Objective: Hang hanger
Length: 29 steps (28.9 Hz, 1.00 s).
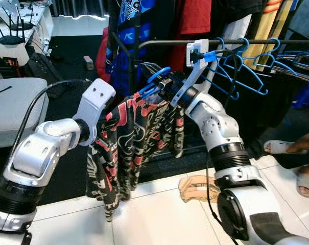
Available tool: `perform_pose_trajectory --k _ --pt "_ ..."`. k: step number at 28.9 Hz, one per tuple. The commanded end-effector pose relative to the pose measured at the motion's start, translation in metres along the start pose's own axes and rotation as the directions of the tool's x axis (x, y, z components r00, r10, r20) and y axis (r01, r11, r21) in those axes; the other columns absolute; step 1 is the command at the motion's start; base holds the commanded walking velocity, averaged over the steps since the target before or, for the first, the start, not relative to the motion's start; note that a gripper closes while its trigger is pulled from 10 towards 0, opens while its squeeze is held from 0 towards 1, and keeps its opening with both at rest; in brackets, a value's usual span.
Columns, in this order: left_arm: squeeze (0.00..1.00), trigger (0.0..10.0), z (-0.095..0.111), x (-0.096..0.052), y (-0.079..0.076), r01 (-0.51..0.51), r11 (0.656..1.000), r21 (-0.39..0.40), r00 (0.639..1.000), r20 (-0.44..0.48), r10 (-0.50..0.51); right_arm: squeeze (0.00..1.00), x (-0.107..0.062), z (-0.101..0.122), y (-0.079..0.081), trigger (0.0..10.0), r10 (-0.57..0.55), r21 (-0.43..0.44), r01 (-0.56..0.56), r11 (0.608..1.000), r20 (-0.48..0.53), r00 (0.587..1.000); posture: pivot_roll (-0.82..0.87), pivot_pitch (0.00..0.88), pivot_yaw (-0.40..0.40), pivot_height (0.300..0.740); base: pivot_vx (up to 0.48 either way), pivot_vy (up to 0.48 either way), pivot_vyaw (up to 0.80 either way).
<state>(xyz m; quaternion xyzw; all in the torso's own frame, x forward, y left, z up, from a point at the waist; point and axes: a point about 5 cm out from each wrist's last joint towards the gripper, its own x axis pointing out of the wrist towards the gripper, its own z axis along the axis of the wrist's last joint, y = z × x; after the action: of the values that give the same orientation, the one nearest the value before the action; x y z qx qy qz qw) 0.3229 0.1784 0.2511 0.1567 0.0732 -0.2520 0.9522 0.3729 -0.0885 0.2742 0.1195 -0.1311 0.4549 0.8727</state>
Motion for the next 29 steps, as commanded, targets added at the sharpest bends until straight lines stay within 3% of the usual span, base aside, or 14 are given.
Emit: perform_pose_trajectory --k 1,6,8,12,16,17,18,19,20,21,22,25,28,29 --pt "0.00 0.0 0.018 -0.008 0.013 -0.019 0.999 0.033 0.996 0.092 0.016 1.00 -0.009 -0.001 -0.003 10.0 0.008 0.012 -0.008 1.000 -0.010 1.000 0.04 0.064 -0.032 0.740 0.000 0.000 0.00" --pt "0.00 0.0 0.012 -0.012 0.017 0.015 0.996 0.088 0.997 0.071 -0.021 1.00 -0.029 0.011 -0.017 10.0 -0.027 -0.023 0.027 0.999 0.012 1.000 0.03 0.062 -0.024 0.740 0.000 0.000 0.00" --pt "0.00 0.0 0.004 -0.018 0.017 0.083 0.986 0.147 0.995 0.045 -0.090 1.00 -0.048 0.022 -0.029 10.0 -0.067 -0.056 0.069 0.996 0.032 0.997 0.03 0.053 -0.026 0.740 0.000 0.000 0.00" --pt "0.00 0.0 0.000 -0.024 0.019 0.116 0.979 0.170 0.992 0.032 -0.123 1.00 -0.060 0.029 -0.037 10.0 -0.106 -0.081 0.110 0.991 0.047 0.993 0.03 0.054 -0.025 0.740 0.000 0.000 0.00" --pt "0.00 0.0 -0.001 -0.042 0.031 0.170 0.960 0.223 0.981 0.051 -0.186 1.00 -0.085 0.039 -0.055 10.0 -0.208 -0.113 0.213 0.970 0.055 0.977 0.03 0.048 -0.022 0.740 0.000 0.000 0.00" --pt "0.00 0.0 0.002 -0.050 0.035 0.195 0.952 0.236 0.972 0.081 -0.220 0.00 -0.093 0.040 -0.057 10.0 -0.204 -0.119 0.208 0.971 0.041 0.978 0.03 0.036 -0.022 0.740 0.000 0.000 0.00" --pt "0.00 0.8 0.007 -0.059 0.038 0.229 0.942 0.244 0.957 0.123 -0.264 0.00 -0.100 0.040 -0.055 10.0 -0.168 -0.123 0.169 0.978 0.017 0.986 0.03 0.030 -0.021 0.740 0.000 0.000 0.00" --pt "0.00 0.8 0.007 -0.059 0.038 0.229 0.942 0.244 0.957 0.123 -0.264 0.00 -0.100 0.040 -0.055 10.0 -0.168 -0.123 0.169 0.978 0.017 0.986 0.03 0.030 -0.021 0.740 0.000 0.000 0.00" --pt "0.00 2.8 0.012 -0.066 0.040 0.256 0.933 0.254 0.939 0.163 -0.302 0.00 -0.107 0.039 -0.052 10.0 -0.119 -0.120 0.117 0.986 -0.011 0.993 0.04 0.028 -0.017 0.740 0.000 0.000 0.00" --pt "0.00 2.8 0.016 -0.073 0.043 0.281 0.921 0.271 0.922 0.189 -0.337 0.00 -0.114 0.039 -0.050 10.0 -0.073 -0.118 0.069 0.991 -0.032 0.997 0.04 0.017 -0.018 0.740 0.000 0.000 0.00" --pt "0.00 4.5 0.020 -0.079 0.045 0.300 0.910 0.288 0.908 0.205 -0.365 0.00 -0.121 0.040 -0.047 10.0 -0.036 -0.110 0.031 0.993 -0.040 0.999 0.04 0.012 -0.017 0.740 0.000 0.000 0.00" --pt "0.00 4.9 0.025 -0.087 0.049 0.321 0.894 0.313 0.895 0.209 -0.395 0.00 -0.128 0.044 -0.044 10.0 -0.001 -0.100 -0.003 0.995 -0.041 0.999 0.04 0.013 -0.018 0.740 0.000 0.000 0.00" --pt "0.00 7.8 0.029 -0.097 0.049 0.382 0.853 0.356 0.861 0.199 -0.469 0.00 -0.138 0.042 -0.038 10.0 0.079 -0.093 -0.090 0.992 -0.112 0.991 0.03 0.009 -0.019 0.740 0.000 0.000 0.00" --pt "0.00 7.8 0.030 -0.099 0.048 0.401 0.839 0.367 0.848 0.199 -0.492 0.00 -0.140 0.040 -0.035 10.0 0.101 -0.091 -0.115 0.989 -0.139 0.985 0.03 0.009 -0.019 0.740 0.000 0.000 0.00"
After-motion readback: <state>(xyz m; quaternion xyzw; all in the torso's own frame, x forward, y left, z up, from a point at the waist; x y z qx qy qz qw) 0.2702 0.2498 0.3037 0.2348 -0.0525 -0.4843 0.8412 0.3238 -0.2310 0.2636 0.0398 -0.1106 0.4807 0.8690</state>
